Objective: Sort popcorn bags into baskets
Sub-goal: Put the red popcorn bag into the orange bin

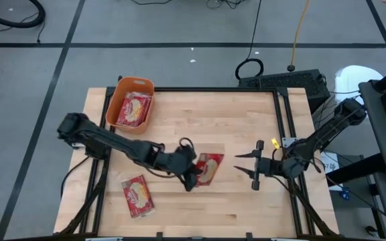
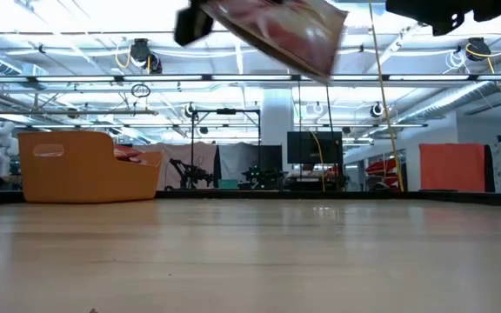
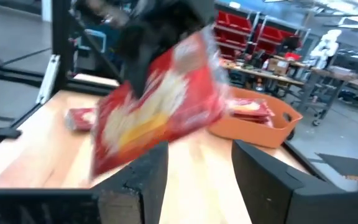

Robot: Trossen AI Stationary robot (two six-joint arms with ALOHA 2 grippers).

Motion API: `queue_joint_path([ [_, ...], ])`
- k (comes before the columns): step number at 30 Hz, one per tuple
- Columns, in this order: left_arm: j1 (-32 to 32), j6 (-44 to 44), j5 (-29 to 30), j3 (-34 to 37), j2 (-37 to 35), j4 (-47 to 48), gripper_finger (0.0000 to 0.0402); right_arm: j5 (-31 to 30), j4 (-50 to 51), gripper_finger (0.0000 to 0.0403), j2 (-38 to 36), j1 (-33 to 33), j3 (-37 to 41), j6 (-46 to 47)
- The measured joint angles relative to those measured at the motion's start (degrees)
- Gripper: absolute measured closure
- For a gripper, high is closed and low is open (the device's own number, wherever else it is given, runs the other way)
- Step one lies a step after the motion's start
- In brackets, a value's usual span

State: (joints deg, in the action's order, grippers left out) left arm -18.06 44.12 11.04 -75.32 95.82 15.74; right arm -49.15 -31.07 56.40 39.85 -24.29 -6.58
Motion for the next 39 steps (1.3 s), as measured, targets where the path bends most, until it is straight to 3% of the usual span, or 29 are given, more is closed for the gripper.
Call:
queue_joint_path([
  [9,0.65,4.06,2.50,-0.01,-9.69,15.05,0.0367,8.57,1.27,0.0234,0.04,0.88,0.04,1.23],
  [14,3.23,5.12,2.50,-0.01,-14.10,21.20,0.0367,8.99,1.37,0.0234,0.20,0.88,0.04,1.10],
  [22,10.29,3.25,1.62,-0.06,-19.60,28.83,0.0366,8.96,1.53,0.0234,0.79,0.77,0.04,0.95],
  [31,19.23,-1.06,-5.17,-0.04,-23.69,36.75,0.0366,10.39,5.65,0.0234,1.29,0.76,0.04,3.46],
  [39,28.13,-3.93,-5.52,-0.04,-27.58,45.58,0.0366,12.00,6.60,0.0234,1.27,0.75,0.04,4.18],
])
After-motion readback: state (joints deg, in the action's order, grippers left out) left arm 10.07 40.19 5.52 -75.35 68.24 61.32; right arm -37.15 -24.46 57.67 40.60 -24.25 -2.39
